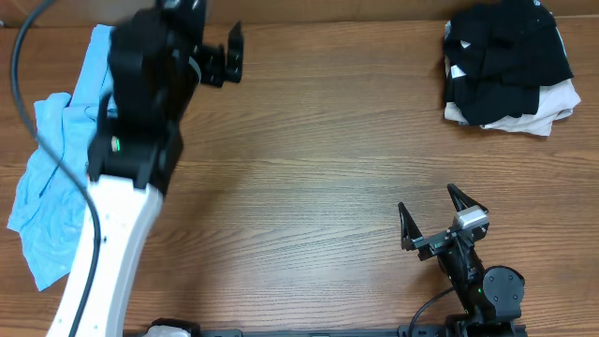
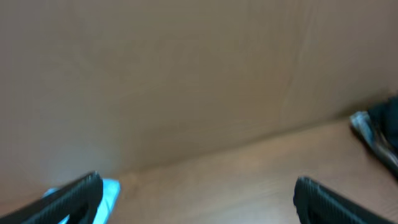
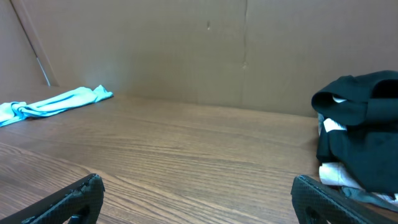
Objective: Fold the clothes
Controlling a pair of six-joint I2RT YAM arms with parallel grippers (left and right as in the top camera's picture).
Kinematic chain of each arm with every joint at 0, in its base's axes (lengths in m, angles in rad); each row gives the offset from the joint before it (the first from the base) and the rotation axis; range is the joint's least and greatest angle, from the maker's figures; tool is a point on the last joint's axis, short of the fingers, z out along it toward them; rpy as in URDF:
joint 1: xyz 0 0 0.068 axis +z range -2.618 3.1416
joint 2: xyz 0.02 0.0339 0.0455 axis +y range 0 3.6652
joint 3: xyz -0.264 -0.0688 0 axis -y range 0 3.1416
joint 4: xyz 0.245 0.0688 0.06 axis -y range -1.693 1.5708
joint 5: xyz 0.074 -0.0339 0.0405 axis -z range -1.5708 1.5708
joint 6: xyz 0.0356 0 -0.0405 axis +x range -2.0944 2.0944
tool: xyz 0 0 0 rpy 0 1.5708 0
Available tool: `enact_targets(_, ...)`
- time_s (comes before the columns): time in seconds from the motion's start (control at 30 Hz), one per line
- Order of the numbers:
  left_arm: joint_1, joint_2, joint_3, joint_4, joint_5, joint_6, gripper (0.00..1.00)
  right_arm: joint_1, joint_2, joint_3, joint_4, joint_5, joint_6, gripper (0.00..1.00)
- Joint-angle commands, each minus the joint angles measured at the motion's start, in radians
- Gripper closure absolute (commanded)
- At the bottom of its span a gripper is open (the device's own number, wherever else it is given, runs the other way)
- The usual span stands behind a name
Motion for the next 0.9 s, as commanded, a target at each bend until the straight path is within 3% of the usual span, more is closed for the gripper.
enact_targets(0.0,0.032,-0.153,-0.255,0.15,-0.018,0.0,0.0,-0.002,-0.011,-0.01,0.005,-0.006,0.004,0.0)
enact_targets(0.43,0.129,-0.832,-0.983,0.38,0.1,0.001,0.0,-0.002,-0.011,-0.01,0.005,-0.006,0.004,0.0)
enact_targets(0.67,0.152,-1.128,-1.208,0.407,0.1,0.0,0.0,-0.002,-0.011,-0.01,0.005,-0.005,0.004,0.0)
enact_targets(0.87,0.169,-1.26,-1.342,0.439,0.1,-0.018,0.0,-0.002,-0.011,-0.01,0.005,-0.006,0.004,0.0)
